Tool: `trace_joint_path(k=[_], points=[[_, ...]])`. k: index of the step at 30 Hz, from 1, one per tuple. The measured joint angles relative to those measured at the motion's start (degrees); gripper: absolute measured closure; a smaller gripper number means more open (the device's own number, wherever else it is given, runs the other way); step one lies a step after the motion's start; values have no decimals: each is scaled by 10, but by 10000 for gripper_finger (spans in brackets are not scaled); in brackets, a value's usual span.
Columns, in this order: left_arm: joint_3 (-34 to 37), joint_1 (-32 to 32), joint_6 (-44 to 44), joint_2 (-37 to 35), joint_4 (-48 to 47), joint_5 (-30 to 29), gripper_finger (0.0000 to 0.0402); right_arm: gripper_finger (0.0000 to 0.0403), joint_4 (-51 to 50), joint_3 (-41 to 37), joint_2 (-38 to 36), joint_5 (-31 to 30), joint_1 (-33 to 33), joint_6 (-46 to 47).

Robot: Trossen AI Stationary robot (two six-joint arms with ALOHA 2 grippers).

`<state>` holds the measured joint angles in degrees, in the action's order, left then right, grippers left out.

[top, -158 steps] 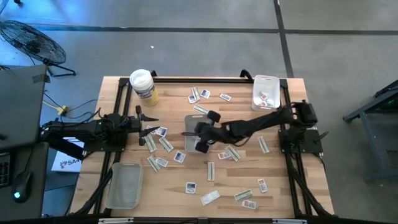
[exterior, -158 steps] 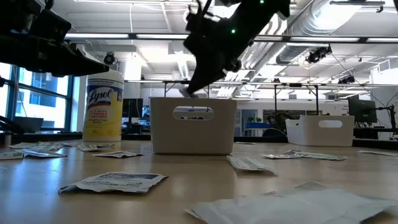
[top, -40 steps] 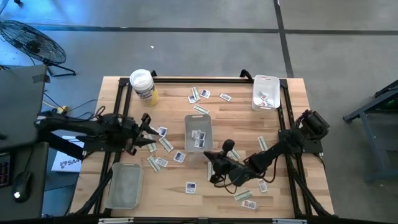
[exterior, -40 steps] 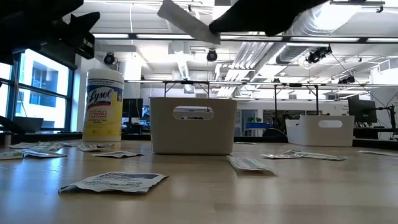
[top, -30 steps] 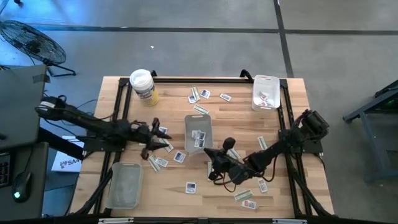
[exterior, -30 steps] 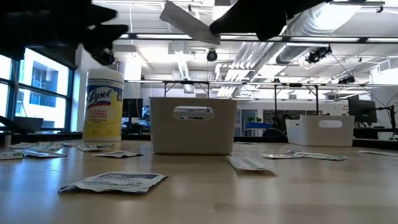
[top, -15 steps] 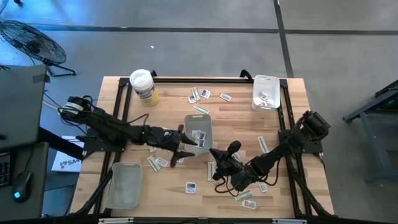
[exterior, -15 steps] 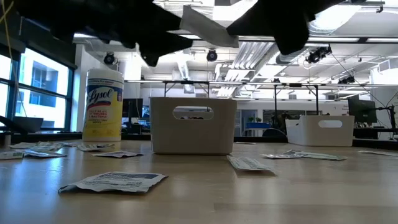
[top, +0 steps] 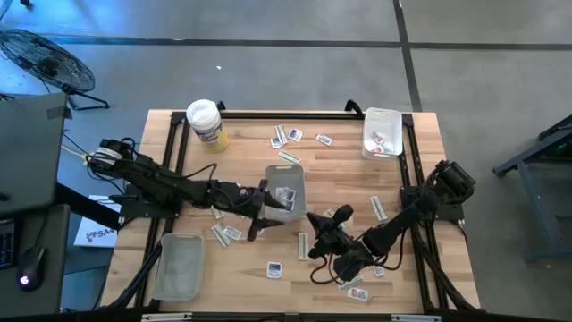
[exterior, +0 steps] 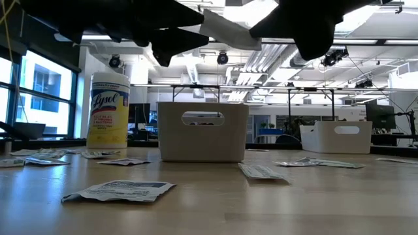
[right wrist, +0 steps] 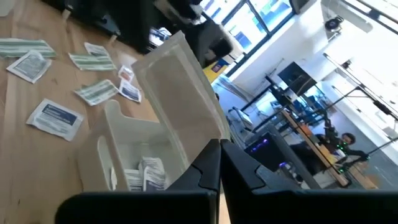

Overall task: Pick & Place First Aid Supplies
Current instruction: Put the green pad into the bottom gray bin

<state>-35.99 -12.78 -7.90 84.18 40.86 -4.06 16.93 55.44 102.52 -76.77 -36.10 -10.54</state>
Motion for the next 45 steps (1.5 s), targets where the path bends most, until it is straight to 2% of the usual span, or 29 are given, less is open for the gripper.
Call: trace_joint_path(k=[3, 8, 15, 19, 25, 30, 32, 34, 40, 42, 45], points=[[0, 0, -3, 0, 17, -19, 176, 403, 0, 0, 0, 8, 4, 1], [0, 0, 0, 6, 52, 22, 176, 403, 0, 0, 0, 23, 14, 15], [0, 0, -14, 45, 57, -38, 189, 403, 10, 0, 0, 36, 16, 16], [0, 0, -15, 50, 62, -59, 242, 403, 10, 0, 0, 40, 16, 16], [0, 0, -14, 50, 64, -59, 385, 403, 9, 0, 0, 53, 16, 11], [0, 0, -5, 30, 36, -60, 393, 393, 20, 0, 0, 43, 7, -27], [-14, 0, 9, 1, -19, -63, 399, 379, 28, 0, -7, 30, -7, -54], [-37, -6, 22, -40, -125, -76, 398, 361, 42, 0, -21, 2, -25, -73], [-193, -81, 31, -107, -517, -204, 400, 319, 39, 0, -60, -49, -79, -54], [-256, -122, 6, -109, -654, -231, 400, 312, 33, 0, -66, -50, -89, -38], [-347, -184, -70, -96, -818, -242, 401, 309, 14, 0, -66, -48, -100, -19]])
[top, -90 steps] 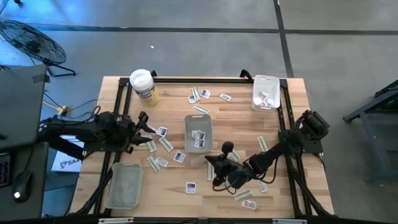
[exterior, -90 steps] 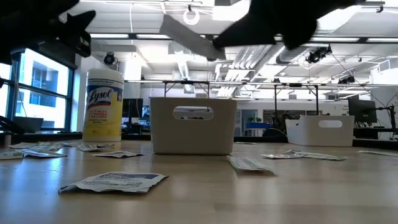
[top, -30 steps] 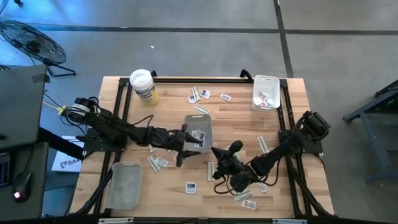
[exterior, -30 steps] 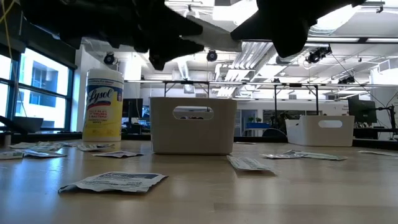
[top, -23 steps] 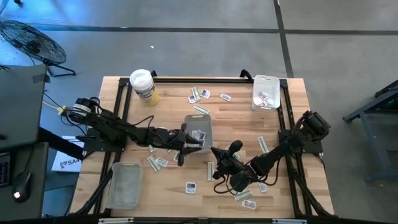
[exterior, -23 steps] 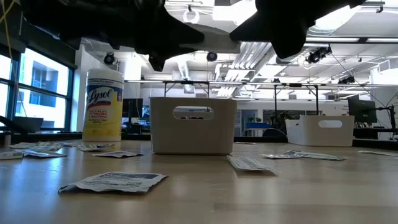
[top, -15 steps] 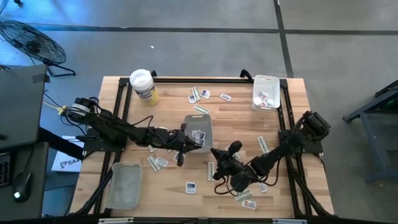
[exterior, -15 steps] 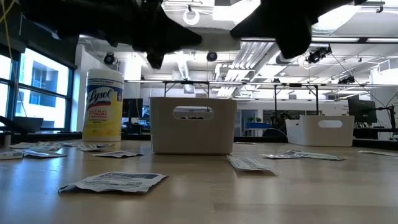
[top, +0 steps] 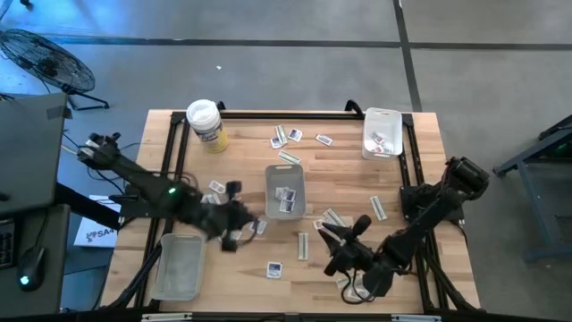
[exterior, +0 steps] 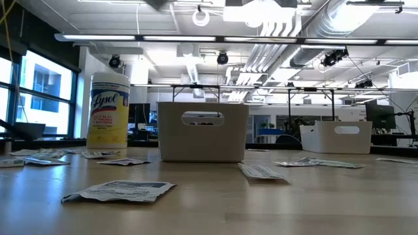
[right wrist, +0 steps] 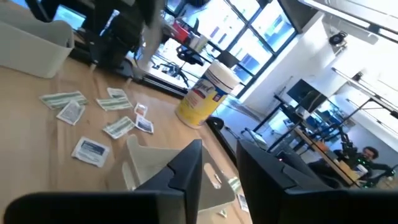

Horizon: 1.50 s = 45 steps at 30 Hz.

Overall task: Pick & Place First Aid Supplies
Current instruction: Put the green pad into the bottom gray bin

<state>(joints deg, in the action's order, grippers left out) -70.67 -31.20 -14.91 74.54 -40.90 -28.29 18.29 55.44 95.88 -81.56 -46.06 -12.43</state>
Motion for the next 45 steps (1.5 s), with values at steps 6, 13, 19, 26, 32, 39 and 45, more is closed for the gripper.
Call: trace_joint_path(k=[6, 13, 19, 26, 32, 39, 45], points=[[-102, -120, -230, 39, -269, 60, 401, 317, -80, 0, 0, 28, 3, 72], [-121, -237, -417, 105, -402, 158, 401, 320, -158, 0, 0, 38, 32, 156], [-121, -289, -469, 180, -481, 235, 401, 320, -186, 0, 0, 98, 70, 200], [-88, -307, -445, 241, -469, 169, 401, 320, -189, 0, 0, 199, 104, 223], [-19, -307, -408, 252, -421, 181, 401, 320, -193, 0, 0, 241, 113, 231], [39, -302, -470, 252, -394, 178, 401, 320, -193, 0, 0, 241, 113, 230], [43, -278, -484, 252, -376, 215, 381, 320, -193, 0, 0, 241, 113, 230]])
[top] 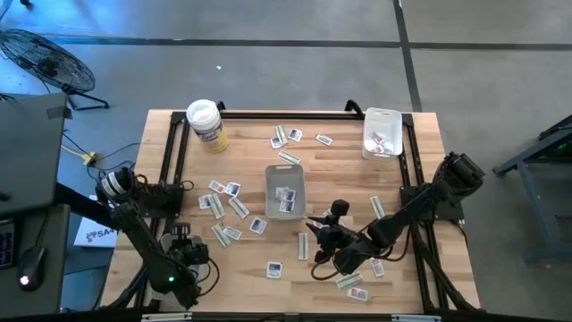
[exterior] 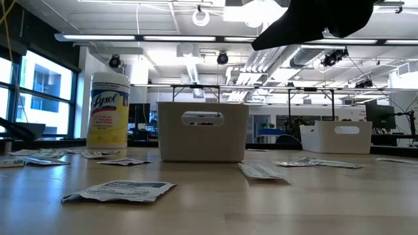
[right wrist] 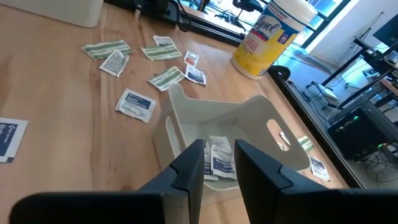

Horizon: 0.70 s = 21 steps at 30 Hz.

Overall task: Pick & Place First Aid Supplies
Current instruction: Put the green pad into the bottom gray bin

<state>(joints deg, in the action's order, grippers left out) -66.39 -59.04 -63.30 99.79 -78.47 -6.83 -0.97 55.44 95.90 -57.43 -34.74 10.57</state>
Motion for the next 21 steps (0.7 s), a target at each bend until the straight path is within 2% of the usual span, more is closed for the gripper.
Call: trace_joint_path(k=[6, 12, 15, 17, 21], points=[[0, 14, 18, 0, 43, 7, 345, 320, -1, 0, 0, 4, 0, 13], [-3, 13, 20, -9, 34, 71, 318, 320, -2, 0, 0, 20, 0, 14], [-20, 12, 20, -17, 36, 77, 316, 320, -3, 0, 0, 43, 0, 20], [-33, 13, 18, -23, 38, 75, 316, 320, -2, 0, 0, 75, 4, 25], [-63, 13, 15, -35, 35, 74, 316, 320, 7, 0, 8, 202, 20, 31]])
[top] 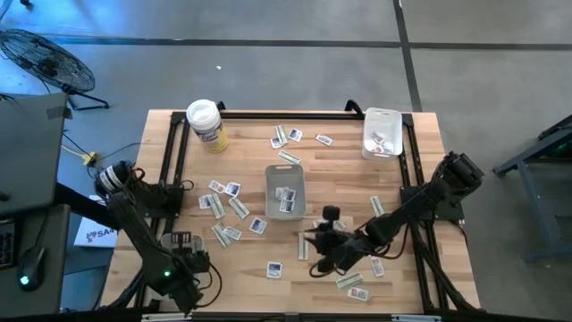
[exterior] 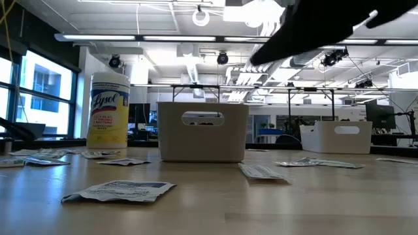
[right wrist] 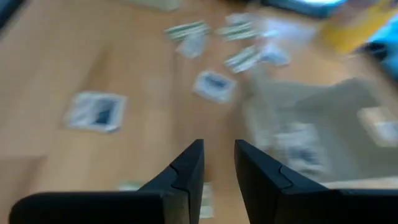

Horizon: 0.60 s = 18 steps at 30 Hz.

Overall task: Pick & Place First Aid Supplies
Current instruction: Put the green pad into the bottom gray bin

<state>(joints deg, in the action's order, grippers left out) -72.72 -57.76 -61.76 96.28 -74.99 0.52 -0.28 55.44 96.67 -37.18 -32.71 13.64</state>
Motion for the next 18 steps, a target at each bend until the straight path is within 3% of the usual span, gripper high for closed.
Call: trace_joint_path(k=[4, 9, 16, 18], points=[[-27, 0, 17, -9, -1, -60, 316, 320, 24, 0, 34, 89, 9, 0], [-42, 1, 57, -10, 5, -279, 316, 320, 69, 0, 98, 183, 7, 15], [-42, 36, 65, -10, 7, -479, 316, 320, 107, 0, 156, 178, -4, 16], [-42, 51, 66, -10, 14, -508, 316, 320, 109, 0, 162, 174, -3, 22]])
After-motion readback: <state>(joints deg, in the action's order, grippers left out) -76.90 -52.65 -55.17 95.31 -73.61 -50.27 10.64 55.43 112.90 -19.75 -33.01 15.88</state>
